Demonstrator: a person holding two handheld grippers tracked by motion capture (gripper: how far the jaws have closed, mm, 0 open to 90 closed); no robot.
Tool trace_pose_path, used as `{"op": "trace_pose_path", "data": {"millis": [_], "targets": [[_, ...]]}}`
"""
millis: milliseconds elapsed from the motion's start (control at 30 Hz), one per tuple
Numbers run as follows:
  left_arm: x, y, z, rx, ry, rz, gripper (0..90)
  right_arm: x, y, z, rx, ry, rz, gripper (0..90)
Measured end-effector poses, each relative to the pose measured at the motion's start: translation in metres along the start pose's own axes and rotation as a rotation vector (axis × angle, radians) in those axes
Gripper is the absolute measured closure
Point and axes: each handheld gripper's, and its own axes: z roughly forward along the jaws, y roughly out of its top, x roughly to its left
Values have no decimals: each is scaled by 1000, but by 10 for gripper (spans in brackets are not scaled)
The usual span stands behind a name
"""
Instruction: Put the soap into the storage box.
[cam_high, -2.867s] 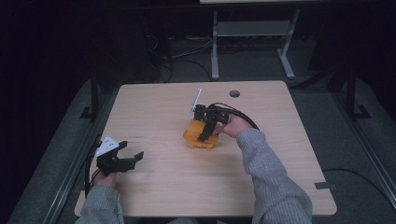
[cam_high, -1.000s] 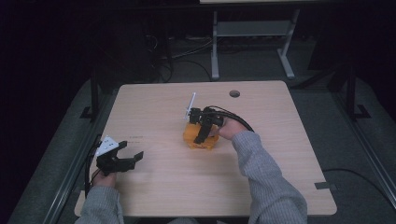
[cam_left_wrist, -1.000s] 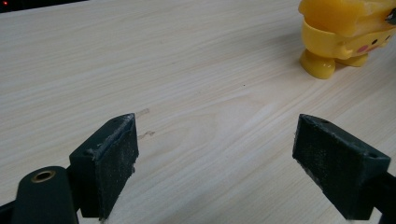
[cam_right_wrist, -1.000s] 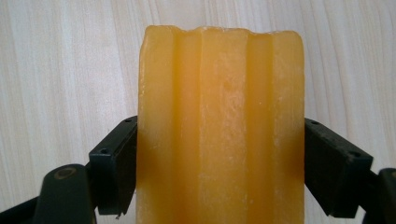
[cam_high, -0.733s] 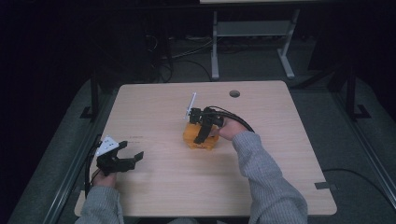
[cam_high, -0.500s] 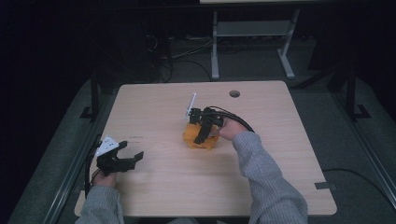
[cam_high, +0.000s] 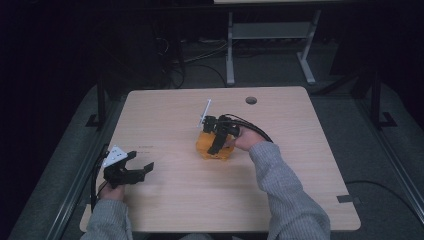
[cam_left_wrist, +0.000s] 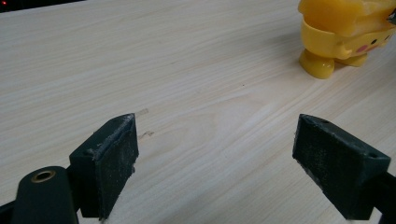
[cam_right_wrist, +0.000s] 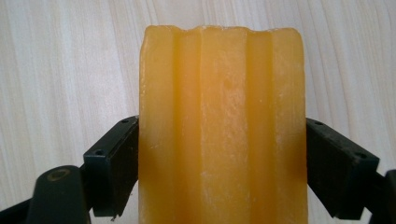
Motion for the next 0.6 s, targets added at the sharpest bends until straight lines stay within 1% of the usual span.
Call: {"op": "trace_pose_path", "data": {"millis": [67,200,500,600], "targets": [[0,0,0,1,2,0,138,0,0,0,-6,5,10,179],[0,0,0,-2,0,-2,138,1,-1,0,-3,-3,5,180],[0,0,0,0,1,0,138,0,-3,-4,-16,-10,15,188],[0,0,0,-1,1,-1,138,0,-5,-6,-27,-9,21,188]]}}
